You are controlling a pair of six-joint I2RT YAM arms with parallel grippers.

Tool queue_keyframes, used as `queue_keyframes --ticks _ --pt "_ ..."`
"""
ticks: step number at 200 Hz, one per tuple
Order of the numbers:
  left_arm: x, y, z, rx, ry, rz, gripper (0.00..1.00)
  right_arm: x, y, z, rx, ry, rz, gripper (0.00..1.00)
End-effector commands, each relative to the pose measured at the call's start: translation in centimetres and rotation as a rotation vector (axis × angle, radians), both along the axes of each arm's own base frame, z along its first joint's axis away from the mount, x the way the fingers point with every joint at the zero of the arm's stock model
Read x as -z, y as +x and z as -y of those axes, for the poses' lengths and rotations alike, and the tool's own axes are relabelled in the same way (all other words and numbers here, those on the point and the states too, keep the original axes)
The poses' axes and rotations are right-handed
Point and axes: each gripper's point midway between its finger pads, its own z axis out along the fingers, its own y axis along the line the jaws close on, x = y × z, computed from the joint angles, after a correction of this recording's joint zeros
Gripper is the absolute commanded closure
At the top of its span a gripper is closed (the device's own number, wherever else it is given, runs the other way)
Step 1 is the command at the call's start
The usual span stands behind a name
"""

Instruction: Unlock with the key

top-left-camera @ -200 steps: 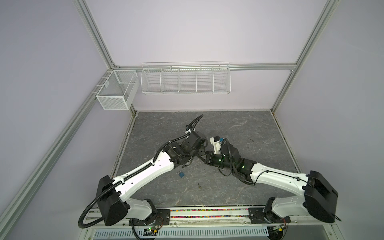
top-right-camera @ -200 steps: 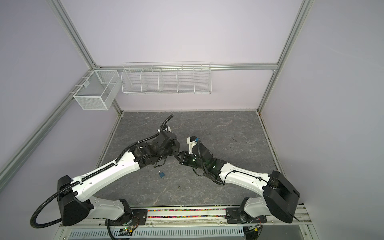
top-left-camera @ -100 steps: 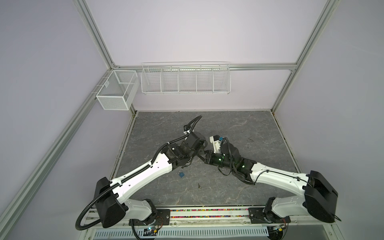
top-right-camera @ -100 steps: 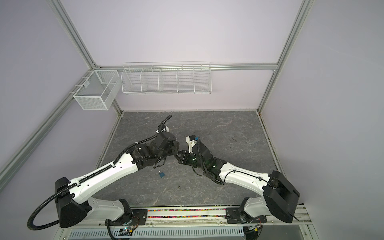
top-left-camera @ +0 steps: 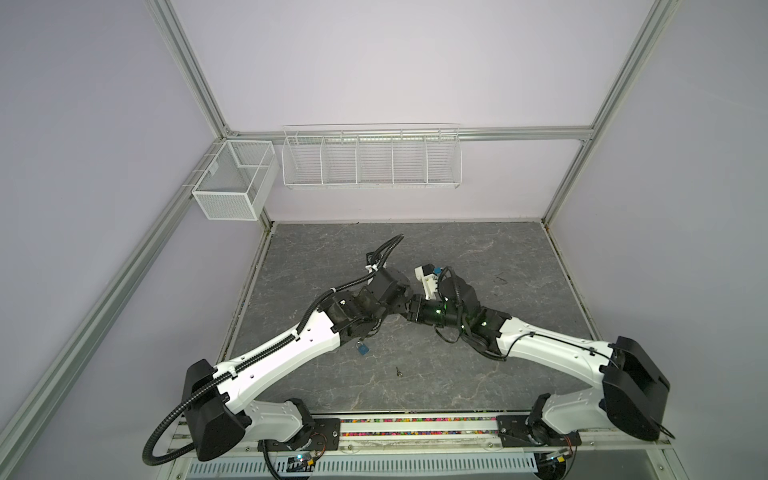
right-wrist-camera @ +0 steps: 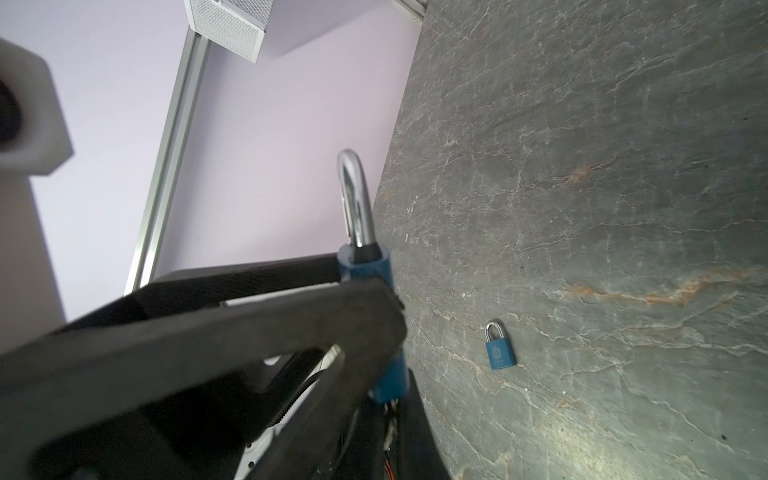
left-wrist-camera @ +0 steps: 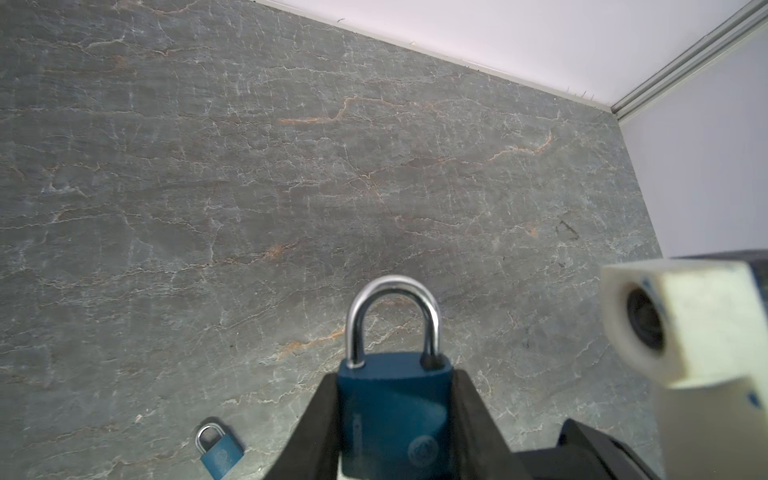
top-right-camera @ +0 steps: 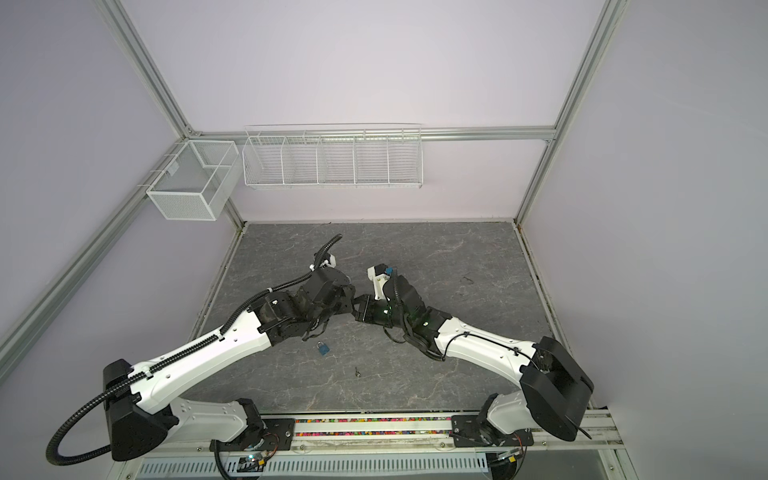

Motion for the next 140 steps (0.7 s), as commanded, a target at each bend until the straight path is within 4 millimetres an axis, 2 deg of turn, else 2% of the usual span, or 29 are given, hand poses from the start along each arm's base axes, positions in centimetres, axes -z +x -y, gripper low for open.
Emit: queue_keyframes --ticks 1,28,51,78,81,89,121,140 --pt "2.2 -1.6 -0.8 0.035 0.089 -0.086 1.00 -5.9 1.5 0.3 0.050 0.111 0.135 0.94" --pt "2.3 -1.8 -0.7 0.038 0.069 -0.089 1.00 -6.0 1.6 0.1 0.046 0.129 0.160 0.94" --pt "1.2 -1.2 -1.1 0.009 0.069 -0.047 1.00 -5.4 1.2 -0.3 0.018 0.117 0.167 0.93" --pt "-0.5 -0.1 -1.1 -0.027 0.028 0.032 1.00 -6.1 0.4 -0.6 -0.026 0.146 0.207 0.79" --pt "-0.7 0.0 -1.2 -0.031 0.023 0.038 1.00 -5.0 0.1 -0.5 -0.034 0.128 0.196 0.77" --pt "-1.1 0.2 -1.1 -0.037 0.018 0.050 1.00 -4.6 -0.3 -0.5 -0.047 0.121 0.199 0.75" --pt "-2.1 0.7 -0.5 -0.034 -0.002 0.068 1.00 -4.0 -1.0 0.0 -0.044 0.174 0.183 0.75" --pt "-2.4 0.8 -0.2 -0.031 -0.016 0.072 1.00 -3.4 -1.0 0.0 -0.044 0.166 0.170 0.78"
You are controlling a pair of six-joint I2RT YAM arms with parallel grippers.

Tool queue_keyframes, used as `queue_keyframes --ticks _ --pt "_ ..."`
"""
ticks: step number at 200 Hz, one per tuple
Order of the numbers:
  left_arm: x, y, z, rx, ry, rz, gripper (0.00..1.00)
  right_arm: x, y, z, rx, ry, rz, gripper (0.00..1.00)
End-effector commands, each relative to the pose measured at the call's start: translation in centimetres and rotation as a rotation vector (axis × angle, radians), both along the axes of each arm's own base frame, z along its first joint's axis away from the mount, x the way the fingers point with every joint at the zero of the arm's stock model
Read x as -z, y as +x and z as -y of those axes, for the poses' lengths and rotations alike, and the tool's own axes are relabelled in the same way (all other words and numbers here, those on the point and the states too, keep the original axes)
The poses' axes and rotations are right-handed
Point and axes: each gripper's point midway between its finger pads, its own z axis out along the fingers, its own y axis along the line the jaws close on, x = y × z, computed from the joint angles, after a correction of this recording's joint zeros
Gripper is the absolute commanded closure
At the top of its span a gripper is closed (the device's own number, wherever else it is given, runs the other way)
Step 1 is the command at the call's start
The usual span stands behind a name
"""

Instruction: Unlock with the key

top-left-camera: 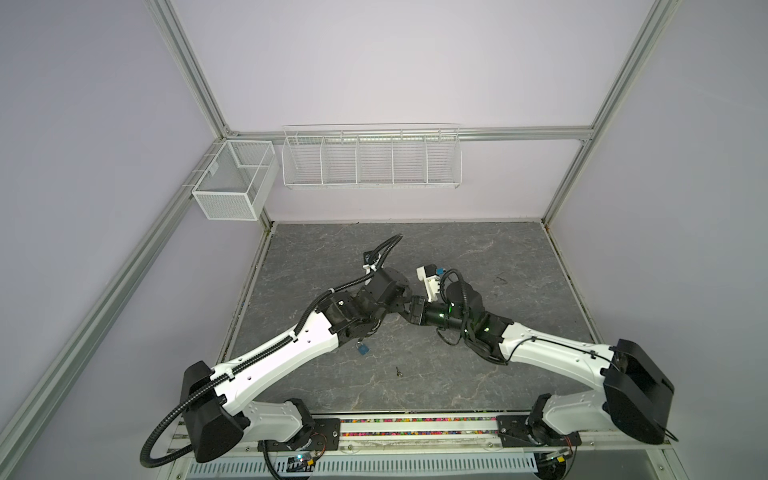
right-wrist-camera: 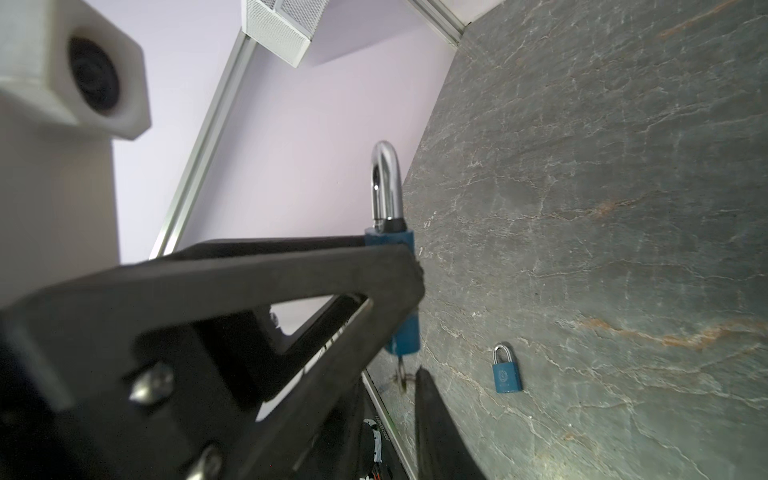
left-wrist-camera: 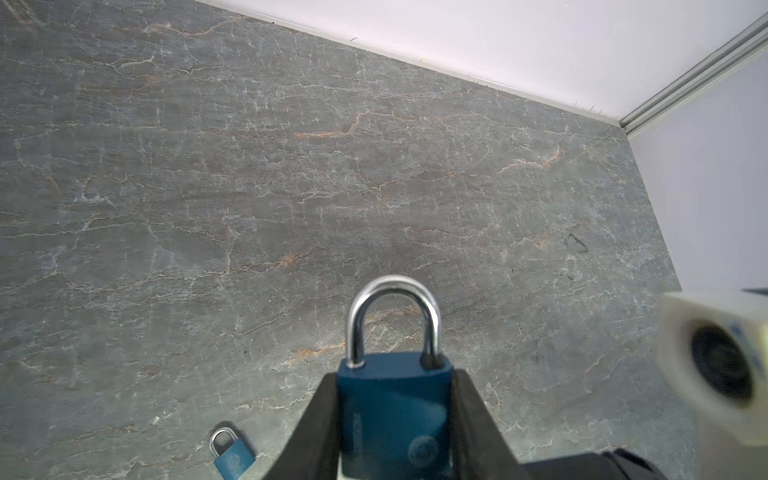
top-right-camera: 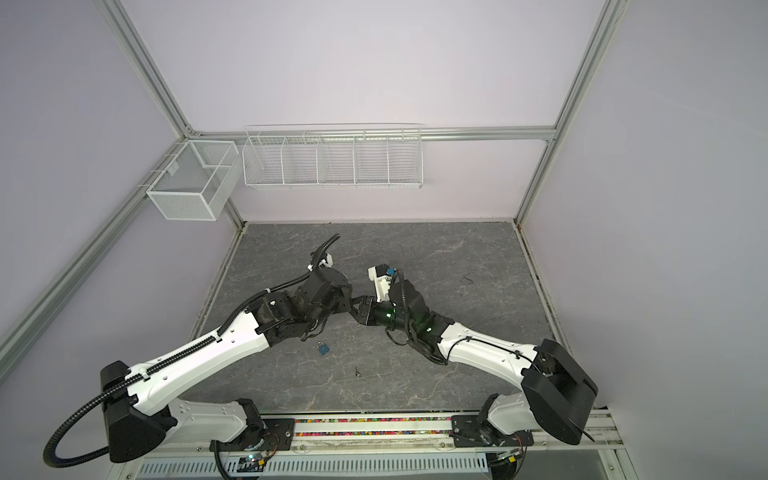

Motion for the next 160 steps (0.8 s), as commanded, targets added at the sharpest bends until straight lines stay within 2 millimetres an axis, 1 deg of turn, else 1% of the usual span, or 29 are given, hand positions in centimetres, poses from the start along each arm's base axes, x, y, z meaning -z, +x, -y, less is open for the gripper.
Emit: queue_keyframes --ticks 1,18,43,53,63,110,139,160 --pt "-1.6 0.3 0.5 0.001 -0.029 0.031 1.00 -2.5 -0.4 -0.2 -0.012 0.099 0.048 0.78" --pt "-1.8 0.3 0.5 0.001 -0.031 0.033 1.00 -2.8 -0.5 -0.1 -0.013 0.114 0.059 0.83" --pt "-2.0 0.4 0.4 -0.006 -0.032 0.036 1.00 -2.3 -0.9 -0.5 -0.036 0.106 0.038 0.83" --pt "-2.0 0.4 0.3 -0.012 -0.031 0.038 1.00 -2.0 -1.1 -0.7 -0.042 0.099 0.033 0.81" --pt "-2.1 0.4 0.2 -0.015 -0.036 0.041 1.00 -1.7 -1.2 -0.6 -0.035 0.091 0.031 0.80" --pt "-2.3 0.5 0.3 -0.020 -0.051 0.044 1.00 -0.1 -1.2 -0.4 -0.015 0.052 0.008 0.84" --pt "-2.4 0.4 0.4 -0.018 -0.062 0.043 1.00 0.1 -1.0 -0.3 -0.002 0.037 0.019 0.88" --pt "-2.5 0.2 0.4 -0.012 -0.074 0.037 1.00 -0.1 -0.6 -0.2 0.013 0.022 0.037 0.90"
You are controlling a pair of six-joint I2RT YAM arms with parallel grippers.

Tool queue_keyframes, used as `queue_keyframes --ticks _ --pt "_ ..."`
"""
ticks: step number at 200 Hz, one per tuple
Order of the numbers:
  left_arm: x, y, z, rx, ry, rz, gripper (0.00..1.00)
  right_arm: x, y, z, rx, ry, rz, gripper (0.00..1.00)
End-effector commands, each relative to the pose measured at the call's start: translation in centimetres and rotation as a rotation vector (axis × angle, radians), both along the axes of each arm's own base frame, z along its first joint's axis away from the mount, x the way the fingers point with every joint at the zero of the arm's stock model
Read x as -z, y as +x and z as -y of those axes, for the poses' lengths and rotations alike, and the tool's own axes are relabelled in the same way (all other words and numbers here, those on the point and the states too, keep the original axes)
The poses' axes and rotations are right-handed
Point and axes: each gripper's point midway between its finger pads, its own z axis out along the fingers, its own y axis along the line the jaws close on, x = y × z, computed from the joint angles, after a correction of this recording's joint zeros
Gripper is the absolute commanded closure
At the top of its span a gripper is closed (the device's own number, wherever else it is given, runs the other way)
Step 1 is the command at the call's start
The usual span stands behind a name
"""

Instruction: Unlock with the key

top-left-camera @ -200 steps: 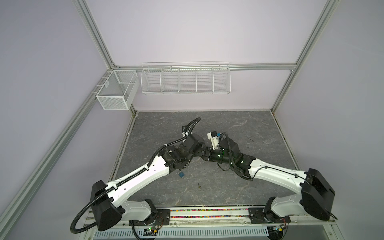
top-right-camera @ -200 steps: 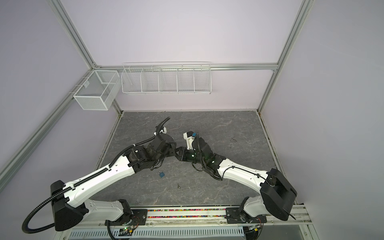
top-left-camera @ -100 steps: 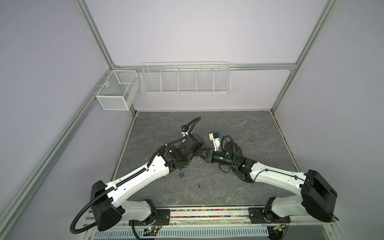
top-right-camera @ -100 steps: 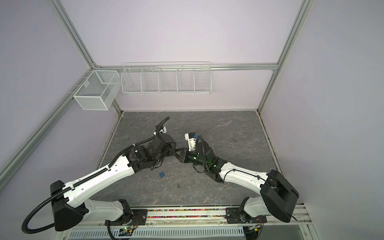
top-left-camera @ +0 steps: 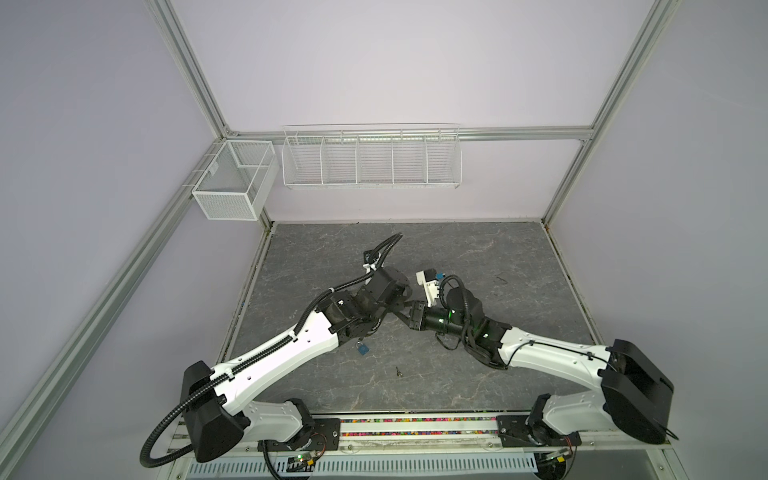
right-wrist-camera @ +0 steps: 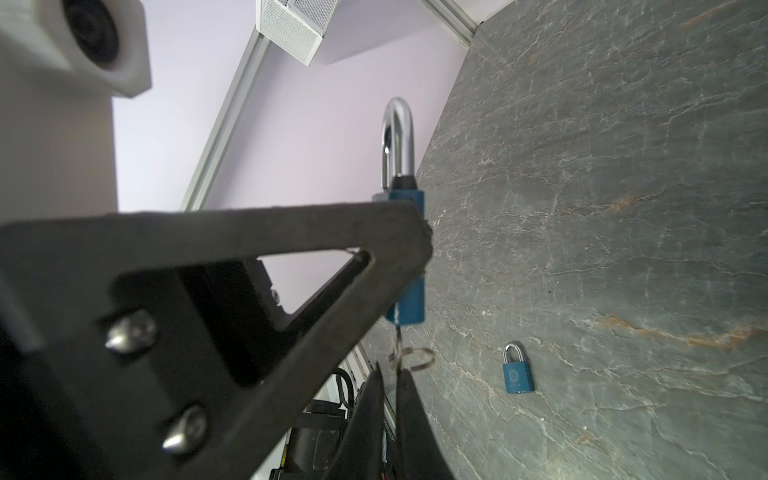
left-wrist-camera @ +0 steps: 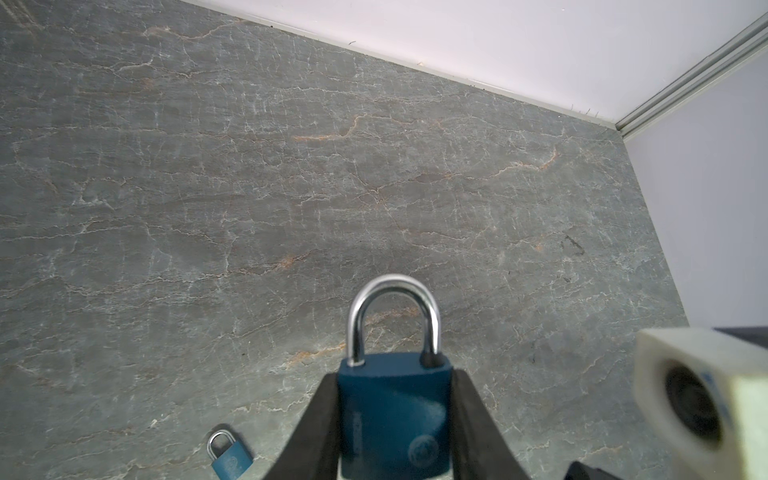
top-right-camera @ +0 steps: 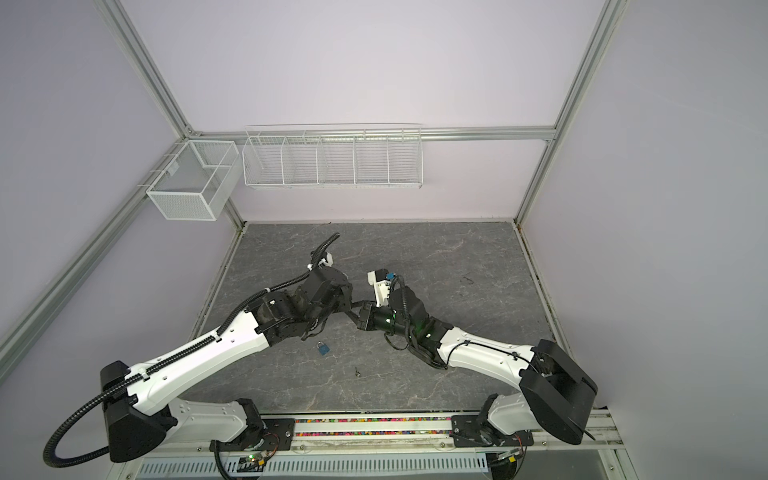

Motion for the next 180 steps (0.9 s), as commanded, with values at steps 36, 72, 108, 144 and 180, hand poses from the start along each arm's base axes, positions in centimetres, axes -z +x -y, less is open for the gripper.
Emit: queue_keyframes --ticks 36,72,108,144,180 --pt "-1.4 -0.8 0.5 0.018 -0.083 -0.008 1.00 -1.3 0.9 0.2 0.045 -0.021 0.066 0.94" --pt "-0.4 -2.3 0.7 0.058 -0.092 -0.053 1.00 -3.4 1.4 0.3 0.073 0.037 0.118 0.93" --pt "1.4 -2.9 0.1 0.048 -0.067 -0.092 1.00 -6.3 1.7 0.6 0.098 0.109 0.171 0.93" --pt "1.5 -3.8 1.4 0.100 -0.128 -0.142 1.00 -7.4 2.1 0.7 0.121 0.096 0.205 0.93" --pt "1.4 -4.3 2.5 0.139 -0.163 -0.167 1.00 -7.7 2.5 1.0 0.147 0.101 0.229 0.93"
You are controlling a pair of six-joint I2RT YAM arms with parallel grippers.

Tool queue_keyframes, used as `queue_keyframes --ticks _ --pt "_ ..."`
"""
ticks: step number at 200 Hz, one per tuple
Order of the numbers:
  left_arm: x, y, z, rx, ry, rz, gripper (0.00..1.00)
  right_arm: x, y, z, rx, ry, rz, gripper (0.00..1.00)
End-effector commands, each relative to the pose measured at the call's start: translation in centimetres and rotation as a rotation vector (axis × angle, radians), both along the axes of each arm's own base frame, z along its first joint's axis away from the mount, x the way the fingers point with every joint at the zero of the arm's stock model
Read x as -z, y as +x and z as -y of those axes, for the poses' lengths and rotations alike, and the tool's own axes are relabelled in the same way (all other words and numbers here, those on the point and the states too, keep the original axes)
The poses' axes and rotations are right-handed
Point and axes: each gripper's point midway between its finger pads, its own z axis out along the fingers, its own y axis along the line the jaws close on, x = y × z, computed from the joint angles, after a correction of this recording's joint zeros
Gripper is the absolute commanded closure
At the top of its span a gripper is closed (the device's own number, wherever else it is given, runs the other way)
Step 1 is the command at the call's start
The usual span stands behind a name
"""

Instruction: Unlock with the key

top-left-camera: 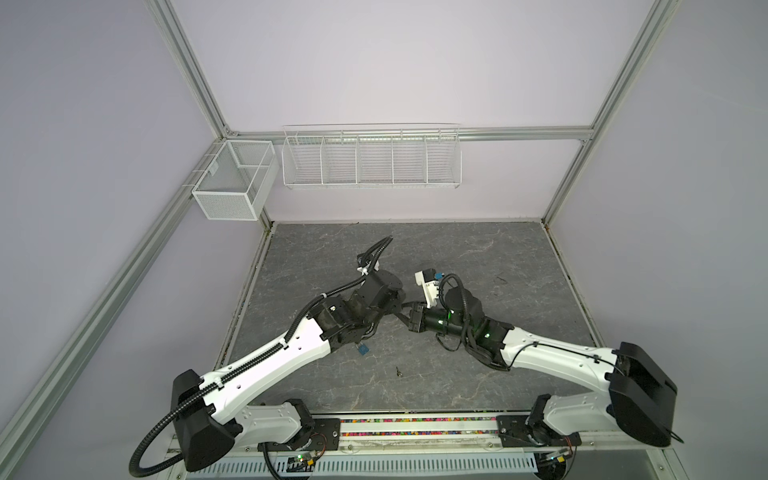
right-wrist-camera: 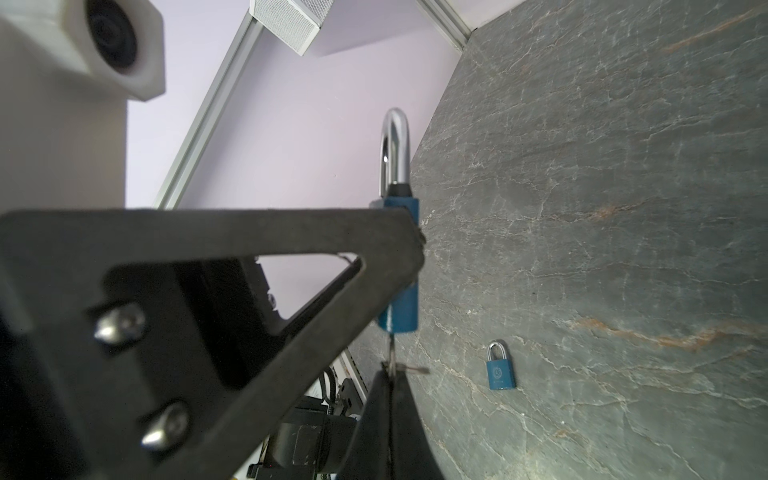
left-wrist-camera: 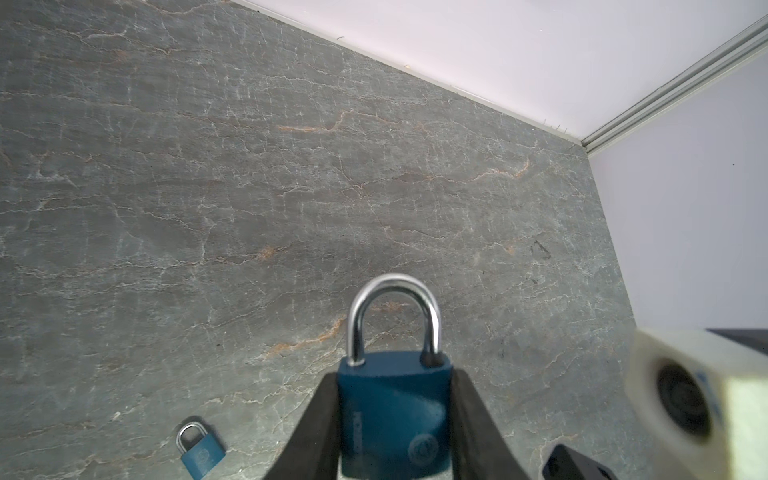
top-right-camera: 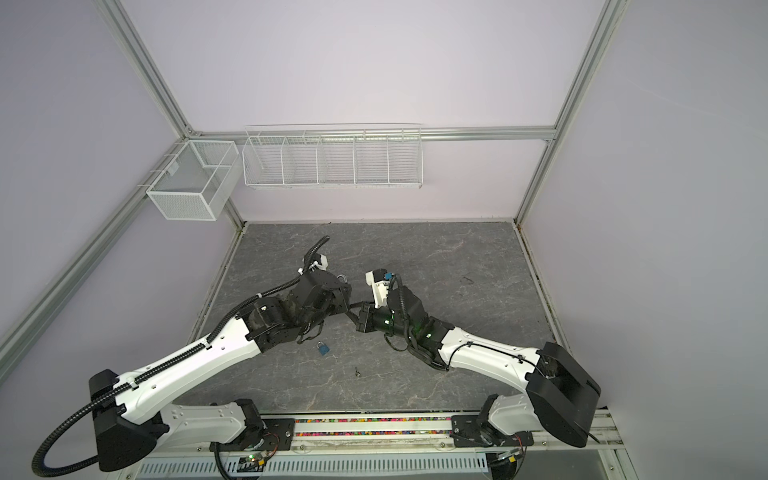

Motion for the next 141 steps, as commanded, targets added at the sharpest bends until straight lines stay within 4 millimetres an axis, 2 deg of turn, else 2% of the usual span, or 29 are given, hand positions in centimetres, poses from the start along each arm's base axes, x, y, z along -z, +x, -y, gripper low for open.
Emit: queue_keyframes --ticks 1,83,96,111,141 --pt "1.6 -3.3 2.4 0.145 -0.053 -0.135 1.00 -7.3 2.6 0.8 0.124 0.163 0.173 0.93" --pt "1.6 -3.0 2.3 0.140 -0.040 -0.124 1.00 -8.4 3.5 1.9 0.173 0.132 0.189 0.93" --pt "0.9 -2.7 2.2 0.127 -0.052 -0.103 1.00 -7.4 3.4 1.9 0.167 0.084 0.168 0.93" --pt "-0.6 -2.2 2.4 0.118 -0.088 -0.060 1.00 -7.3 3.2 2.2 0.164 0.082 0.176 0.89" --pt "-2.1 -1.2 1.8 0.065 -0.093 0.008 1.00 -6.3 2.5 2.6 0.141 0.040 0.169 0.84"
